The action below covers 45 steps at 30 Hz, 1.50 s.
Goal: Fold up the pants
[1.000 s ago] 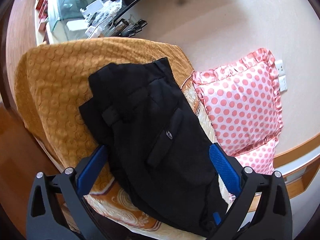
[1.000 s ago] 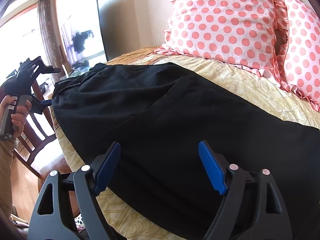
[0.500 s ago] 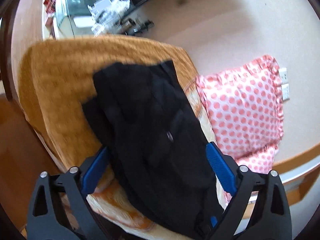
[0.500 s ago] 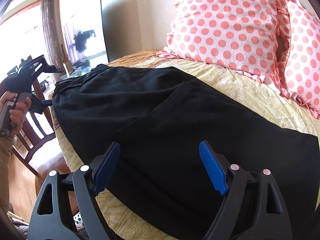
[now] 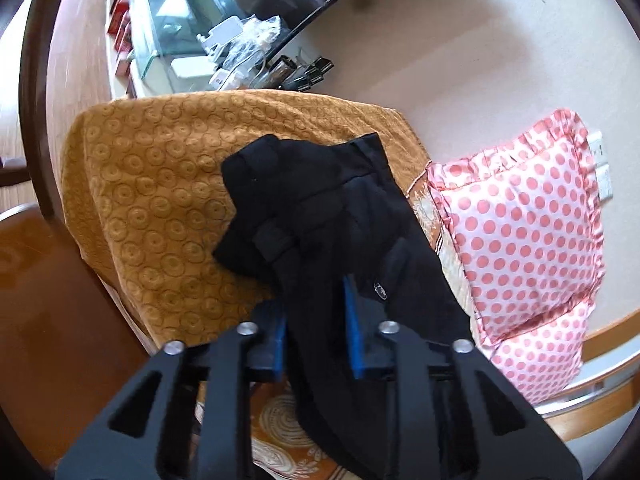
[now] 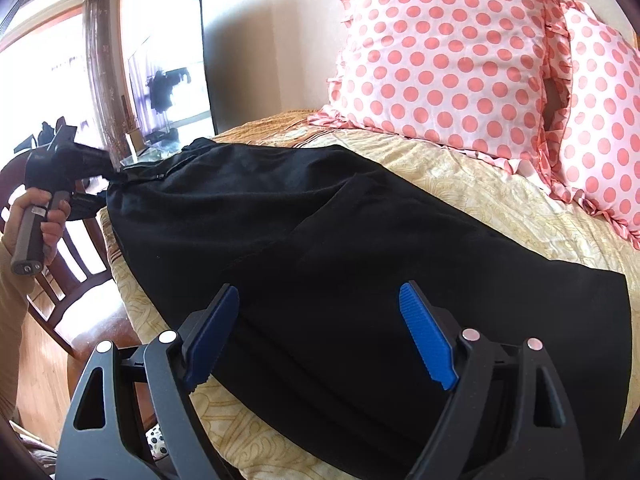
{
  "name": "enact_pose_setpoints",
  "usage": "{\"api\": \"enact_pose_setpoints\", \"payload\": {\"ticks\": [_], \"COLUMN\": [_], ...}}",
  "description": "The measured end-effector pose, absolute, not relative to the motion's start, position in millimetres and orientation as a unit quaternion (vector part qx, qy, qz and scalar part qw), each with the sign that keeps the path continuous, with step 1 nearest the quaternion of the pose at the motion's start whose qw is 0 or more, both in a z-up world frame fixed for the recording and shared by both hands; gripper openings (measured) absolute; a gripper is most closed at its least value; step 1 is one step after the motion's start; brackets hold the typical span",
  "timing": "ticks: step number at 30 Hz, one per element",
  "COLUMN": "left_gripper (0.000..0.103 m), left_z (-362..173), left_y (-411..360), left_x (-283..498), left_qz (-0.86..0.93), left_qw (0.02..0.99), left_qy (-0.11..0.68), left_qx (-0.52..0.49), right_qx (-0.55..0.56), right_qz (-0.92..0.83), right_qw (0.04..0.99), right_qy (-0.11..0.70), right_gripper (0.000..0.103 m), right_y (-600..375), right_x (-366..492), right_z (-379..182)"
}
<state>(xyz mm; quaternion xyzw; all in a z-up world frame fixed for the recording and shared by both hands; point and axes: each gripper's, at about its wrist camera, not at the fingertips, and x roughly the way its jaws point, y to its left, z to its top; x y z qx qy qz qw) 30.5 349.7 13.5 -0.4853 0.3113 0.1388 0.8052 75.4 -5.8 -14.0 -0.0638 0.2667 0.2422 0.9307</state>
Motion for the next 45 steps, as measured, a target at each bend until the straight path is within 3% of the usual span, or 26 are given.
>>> {"api": "enact_pose_setpoints", "payload": {"ticks": [9,13,21,26,31,33,39,45], "left_gripper": [0.010,0.010,0.009,0.009,0.009,0.009,0.009,0.010], "left_z": [100,153,207,182,97,79,99,61], "left_y": [290,225,54,-52,-129,-138,-134,-139], "left_x": [60,94,137,128,117,112,93,67], "left_qz": [0.102,0.028,-0.160,-0.283,-0.358,-0.358,-0.338,-0.345], "left_qw": [0.898,0.932,0.946,0.916,0.850,0.846,0.878,0.862], "left_qy": [0.278,0.267,0.256,0.274,0.385,0.394,0.338,0.369], "left_qx": [-0.327,-0.244,-0.120,-0.078,-0.037,-0.027,-0.002,0.033], "right_qx": [-0.023,0.005,0.058,0.089,0.113,0.113,0.117,0.125], "right_qz": [0.210,0.171,0.073,0.017,-0.018,-0.028,-0.052,-0.083], "right_qw": [0.948,0.959,0.974,0.973,0.967,0.966,0.966,0.967], "right_qy": [0.238,0.225,0.208,0.214,0.230,0.232,0.226,0.206], "right_gripper": [0.085,0.085,0.085,0.085,0.086,0.086,0.086,0.086], "right_y": [-52,-85,-158,-197,-225,-232,-246,-261], "right_x": [60,47,11,-6,-19,-24,-33,-39], "right_z": [-6,-3,-2,-13,-29,-32,-34,-25]}}
